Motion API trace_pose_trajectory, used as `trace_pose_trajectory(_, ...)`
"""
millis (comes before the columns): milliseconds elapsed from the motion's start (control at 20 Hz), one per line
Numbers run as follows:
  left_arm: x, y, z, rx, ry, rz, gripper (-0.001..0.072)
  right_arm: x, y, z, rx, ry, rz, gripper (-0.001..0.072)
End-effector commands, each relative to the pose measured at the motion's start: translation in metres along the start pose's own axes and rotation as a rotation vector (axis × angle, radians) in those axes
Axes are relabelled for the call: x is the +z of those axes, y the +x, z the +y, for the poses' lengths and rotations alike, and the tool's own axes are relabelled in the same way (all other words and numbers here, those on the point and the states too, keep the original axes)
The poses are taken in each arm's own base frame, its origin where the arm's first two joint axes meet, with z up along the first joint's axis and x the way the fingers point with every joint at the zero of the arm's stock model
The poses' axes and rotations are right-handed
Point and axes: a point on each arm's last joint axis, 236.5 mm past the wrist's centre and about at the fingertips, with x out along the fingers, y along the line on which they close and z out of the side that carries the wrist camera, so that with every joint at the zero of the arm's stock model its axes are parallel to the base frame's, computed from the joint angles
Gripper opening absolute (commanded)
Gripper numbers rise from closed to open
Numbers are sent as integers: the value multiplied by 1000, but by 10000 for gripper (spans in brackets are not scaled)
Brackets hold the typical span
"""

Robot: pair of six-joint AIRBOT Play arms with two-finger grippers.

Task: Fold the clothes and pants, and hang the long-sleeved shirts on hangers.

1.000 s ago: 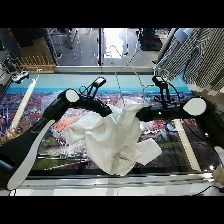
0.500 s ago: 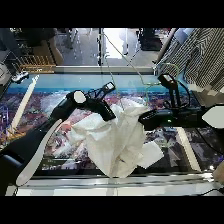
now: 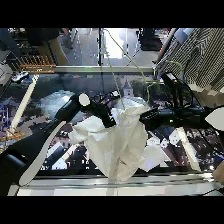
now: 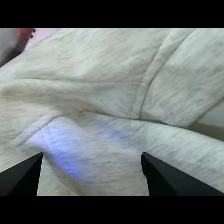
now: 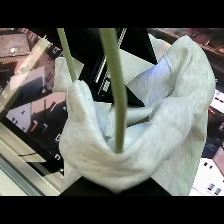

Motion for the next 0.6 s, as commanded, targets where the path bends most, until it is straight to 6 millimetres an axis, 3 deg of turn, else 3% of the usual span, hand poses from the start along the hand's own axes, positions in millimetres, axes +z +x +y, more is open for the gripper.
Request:
trace_pose_trajectory(0,11,8,-11,-67,-70,-60,661,0,0,1,2,0,-1,31)
trace_pose_trajectory(50,12,11,-13,-82,-88,-70,527,0,0,1,2,0,-1,31)
trace_pose_trajectory(150,4,18,-12,-92,-142,-43,137,0,0,1,2,0,-1,31)
trace_pose_trajectory(200,-3,20,-10,-95,-170,-27,51,0,0,1,2,0,-1,31)
trace_pose_trajectory(250,-9,20,-5,-89,-199,-11,15,0,0,1,2,0,-1,31)
trace_pose_trajectory(350,-17,11,11,-50,-226,-2,13,3,-2,2,1,-5,-8,31)
trace_pose_trajectory(450,-7,-22,32,9,-239,-61,12,5,-5,2,-3,-9,-16,31)
trace_pose_trajectory(550,9,-76,54,89,-254,-154,12,6,-5,-2,-18,25,-17,31)
